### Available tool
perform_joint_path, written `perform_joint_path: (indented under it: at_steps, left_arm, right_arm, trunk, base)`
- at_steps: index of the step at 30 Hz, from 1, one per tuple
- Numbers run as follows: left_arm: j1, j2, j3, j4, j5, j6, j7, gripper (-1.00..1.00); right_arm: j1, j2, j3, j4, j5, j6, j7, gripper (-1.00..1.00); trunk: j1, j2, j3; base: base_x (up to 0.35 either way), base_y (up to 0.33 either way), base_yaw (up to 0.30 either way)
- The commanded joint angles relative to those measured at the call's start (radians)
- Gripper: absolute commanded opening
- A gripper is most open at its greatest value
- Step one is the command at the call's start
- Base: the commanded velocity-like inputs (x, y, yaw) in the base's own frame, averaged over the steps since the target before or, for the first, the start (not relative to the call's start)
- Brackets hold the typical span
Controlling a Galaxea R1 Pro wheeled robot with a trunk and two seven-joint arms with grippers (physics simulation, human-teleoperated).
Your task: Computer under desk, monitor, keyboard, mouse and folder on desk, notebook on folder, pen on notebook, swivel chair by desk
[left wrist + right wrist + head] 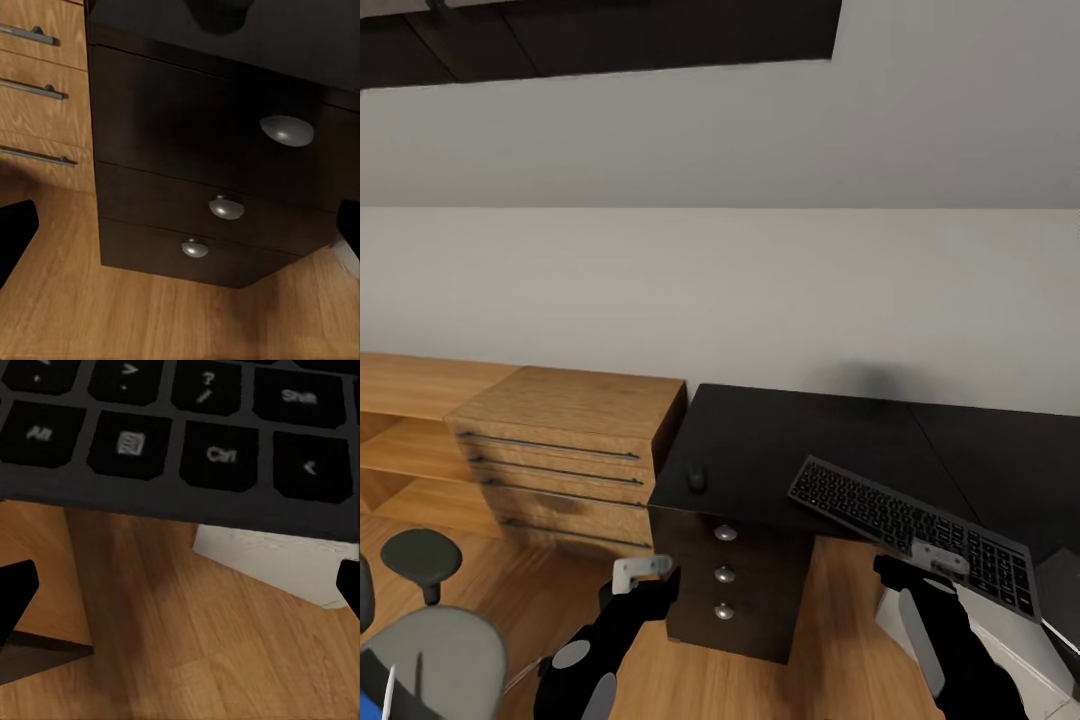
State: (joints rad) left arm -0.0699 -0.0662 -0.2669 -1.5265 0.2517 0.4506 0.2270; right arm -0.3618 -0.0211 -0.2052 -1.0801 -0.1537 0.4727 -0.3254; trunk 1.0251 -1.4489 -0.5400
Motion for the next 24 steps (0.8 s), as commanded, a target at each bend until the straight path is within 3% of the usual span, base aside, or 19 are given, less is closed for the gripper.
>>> perform_joint_path:
  at_steps: [1, 16, 24]
  left_arm:
    - [-0.001, 0.000, -0.002, -0.001, 0.011, 0.003, 0.009, 1.00]
    - [-0.001, 0.000, -0.002, -0.001, 0.011, 0.005, 0.011, 1.00]
    - [-0.001, 0.000, -0.002, -0.001, 0.011, 0.004, 0.012, 1.00]
  right_arm:
    - [-0.001, 0.000, 0.001, -0.001, -0.011, 0.003, -0.007, 1.00]
    - [0.000, 0.005, 0.008, -0.070, -0.009, 0.010, -0.006, 1.00]
    - [0.006, 0.007, 0.007, -0.193, -0.011, 0.015, -0.006, 1.00]
  trunk:
    - [0.000, -0.001, -0.001]
    - [0.000, -0.001, -0.001]
    - [0.000, -0.001, -0.001]
  base:
    - [-0.252, 0.000, 0.000]
    - [-0.309, 0.000, 0.000]
    - [-0.068, 0.000, 0.000]
